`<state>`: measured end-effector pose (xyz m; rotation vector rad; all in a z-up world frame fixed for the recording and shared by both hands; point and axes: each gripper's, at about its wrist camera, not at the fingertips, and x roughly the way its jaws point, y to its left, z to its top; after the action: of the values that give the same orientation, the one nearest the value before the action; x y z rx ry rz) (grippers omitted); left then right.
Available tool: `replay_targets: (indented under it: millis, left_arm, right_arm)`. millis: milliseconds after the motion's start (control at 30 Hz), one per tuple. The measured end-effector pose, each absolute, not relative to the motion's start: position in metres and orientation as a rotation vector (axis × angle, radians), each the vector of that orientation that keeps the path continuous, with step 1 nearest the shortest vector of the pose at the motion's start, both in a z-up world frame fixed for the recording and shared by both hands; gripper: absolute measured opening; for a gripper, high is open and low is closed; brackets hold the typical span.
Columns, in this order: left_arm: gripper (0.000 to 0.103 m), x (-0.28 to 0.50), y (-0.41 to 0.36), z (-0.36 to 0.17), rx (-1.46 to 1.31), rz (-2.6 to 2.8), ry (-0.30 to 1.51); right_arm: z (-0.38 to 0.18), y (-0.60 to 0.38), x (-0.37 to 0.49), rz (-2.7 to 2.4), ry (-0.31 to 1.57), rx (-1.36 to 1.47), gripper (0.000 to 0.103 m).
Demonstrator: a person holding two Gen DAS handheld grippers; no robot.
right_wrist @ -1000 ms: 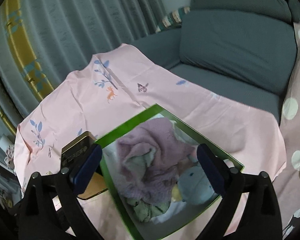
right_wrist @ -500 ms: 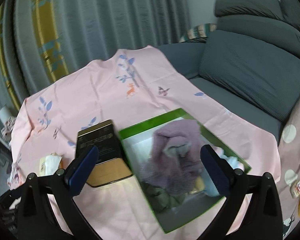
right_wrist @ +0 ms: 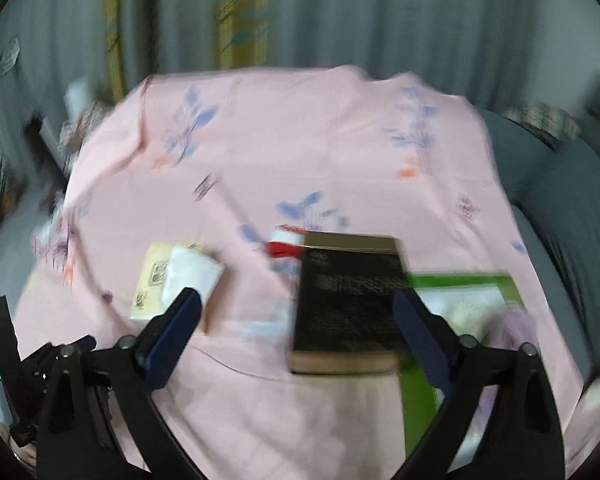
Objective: Organize soft objects
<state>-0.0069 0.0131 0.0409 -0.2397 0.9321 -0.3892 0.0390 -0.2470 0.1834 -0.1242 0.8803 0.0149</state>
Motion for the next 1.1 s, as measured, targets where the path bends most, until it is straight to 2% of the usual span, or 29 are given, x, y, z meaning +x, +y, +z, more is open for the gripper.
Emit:
replay_targets:
  millis: [133,267,400,533,633,767,900,1100]
  left_arm:
    - [0.078,-0.002,0.026,0.037,-0.303,-0.407,0.969]
    - [0.078,0.000,0.039,0.041,-0.314,-0.359,0.948]
    - [0.078,0.010,0.055,0.034,-0.433,-0.424,0.994]
    - [0.078,0.016,0.058,0.032,-0.397,-0.355,1.000]
    - [0.078,0.019,0.059,0.028,-0.412,-0.384,1.040]
    - [0.078,0.021,0.059,0.027,-0.410,-0.381,1.048]
    - [0.078,0.021,0.059,0.029,-0.413,-0.370,1.037]
    - [0.078,0.014,0.059,0.036,-0.415,-0.387,1.018]
  right_arm:
    - [0.151,-0.215,0.132,0.017,1.107,-0.189,0.072]
    - [0.111,-0.213,0.199,-0.075,1.250,-0.198,0.065]
    - [0.073,-0.215,0.237,-0.143,1.319,-0.220,0.058]
    - [0.041,-0.225,0.262,-0.205,1.387,-0.209,0.044]
    - [0.034,-0.236,0.266,-0.233,1.350,-0.220,0.043]
    - [0.039,-0.239,0.261,-0.198,1.320,-0.191,0.031]
    - [0.065,-0.238,0.248,-0.143,1.269,-0.106,0.029]
    - [0.145,-0.211,0.179,0.076,1.096,-0.045,0.029]
